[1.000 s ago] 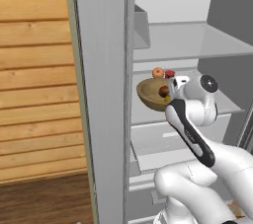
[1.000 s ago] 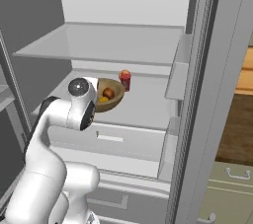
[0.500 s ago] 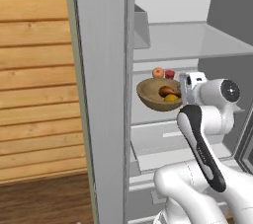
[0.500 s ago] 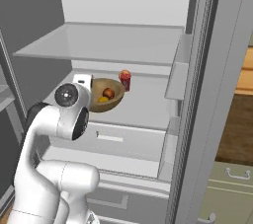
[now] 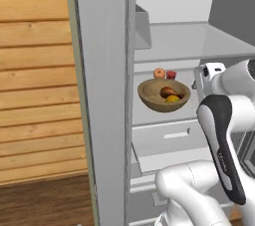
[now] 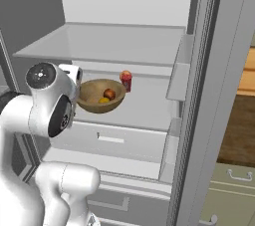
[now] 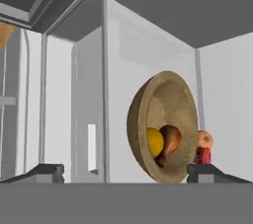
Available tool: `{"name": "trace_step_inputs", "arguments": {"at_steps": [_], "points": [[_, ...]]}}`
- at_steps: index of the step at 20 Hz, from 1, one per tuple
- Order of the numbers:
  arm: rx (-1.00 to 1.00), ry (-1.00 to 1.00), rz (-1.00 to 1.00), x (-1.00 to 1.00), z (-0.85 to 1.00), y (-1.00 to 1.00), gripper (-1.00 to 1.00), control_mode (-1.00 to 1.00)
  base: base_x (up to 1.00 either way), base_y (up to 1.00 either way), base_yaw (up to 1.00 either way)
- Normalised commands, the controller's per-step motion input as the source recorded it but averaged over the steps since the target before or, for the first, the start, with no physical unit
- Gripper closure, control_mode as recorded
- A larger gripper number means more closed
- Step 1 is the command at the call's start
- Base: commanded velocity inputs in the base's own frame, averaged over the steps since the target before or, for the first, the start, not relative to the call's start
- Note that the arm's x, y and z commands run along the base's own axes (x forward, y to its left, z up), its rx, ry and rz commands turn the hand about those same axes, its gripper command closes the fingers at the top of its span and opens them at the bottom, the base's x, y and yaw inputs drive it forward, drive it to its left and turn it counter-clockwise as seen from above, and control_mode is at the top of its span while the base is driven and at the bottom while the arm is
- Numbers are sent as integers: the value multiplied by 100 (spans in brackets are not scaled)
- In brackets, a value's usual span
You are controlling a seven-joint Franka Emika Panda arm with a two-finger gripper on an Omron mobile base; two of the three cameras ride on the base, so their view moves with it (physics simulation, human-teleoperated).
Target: Pick the chicken drumstick and lemon from their plates and place them in the bowl. Then put the bowl in the fridge.
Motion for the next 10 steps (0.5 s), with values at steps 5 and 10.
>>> {"name": "trace_step_inputs", "arguments": {"at_steps": [5,10], "points": [[-6,2,-1,-72,3,33,-100,-100,0,0,0],[-3,0,0,-73,0,17,-100,-100,0,0,0]]}}
